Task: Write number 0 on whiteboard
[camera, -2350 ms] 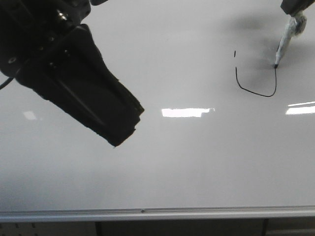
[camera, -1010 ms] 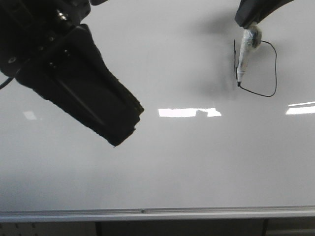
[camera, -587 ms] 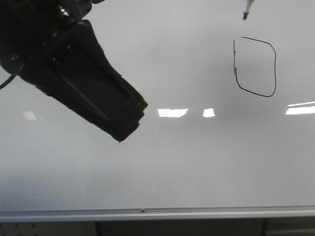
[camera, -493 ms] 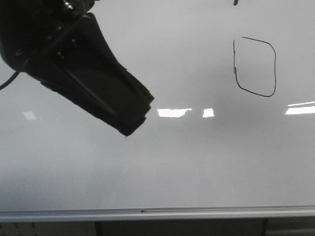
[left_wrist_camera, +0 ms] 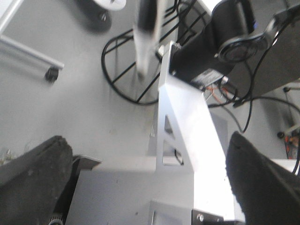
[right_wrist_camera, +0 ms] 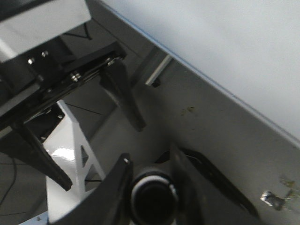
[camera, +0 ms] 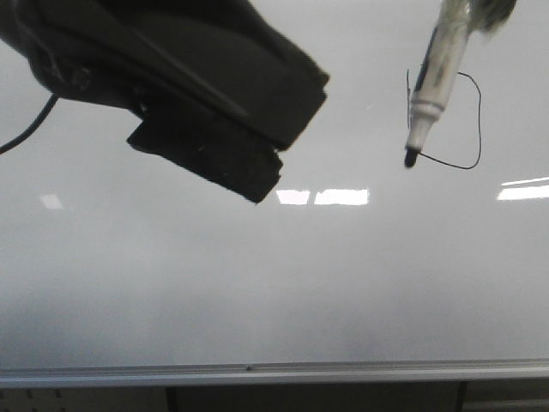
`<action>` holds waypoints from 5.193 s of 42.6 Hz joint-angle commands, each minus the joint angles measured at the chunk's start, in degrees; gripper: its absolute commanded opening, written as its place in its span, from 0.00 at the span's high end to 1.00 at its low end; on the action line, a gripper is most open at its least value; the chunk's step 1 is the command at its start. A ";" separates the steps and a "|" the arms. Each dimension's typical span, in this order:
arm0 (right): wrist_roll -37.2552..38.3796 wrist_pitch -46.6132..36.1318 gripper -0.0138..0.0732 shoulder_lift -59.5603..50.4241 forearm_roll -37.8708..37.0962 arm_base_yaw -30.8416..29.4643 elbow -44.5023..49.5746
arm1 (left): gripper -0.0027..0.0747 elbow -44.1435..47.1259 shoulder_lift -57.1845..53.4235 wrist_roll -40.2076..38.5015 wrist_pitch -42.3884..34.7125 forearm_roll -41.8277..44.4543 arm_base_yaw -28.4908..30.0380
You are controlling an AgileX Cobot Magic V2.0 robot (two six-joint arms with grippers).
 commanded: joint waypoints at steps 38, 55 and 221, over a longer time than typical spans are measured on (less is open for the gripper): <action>-11.87 -0.81 0.92 0.29 22.66 5.91 6.59 | 0.81 -1.72 -2.20 3.72 3.92 -11.69 -0.51; -11.87 -5.51 0.64 0.29 22.91 5.91 6.39 | 0.99 -1.72 -2.20 3.72 3.92 -7.65 -0.51; -14.65 -59.76 0.92 -43.81 11.14 5.86 36.83 | 0.99 33.70 -62.07 -51.73 -55.71 47.25 16.08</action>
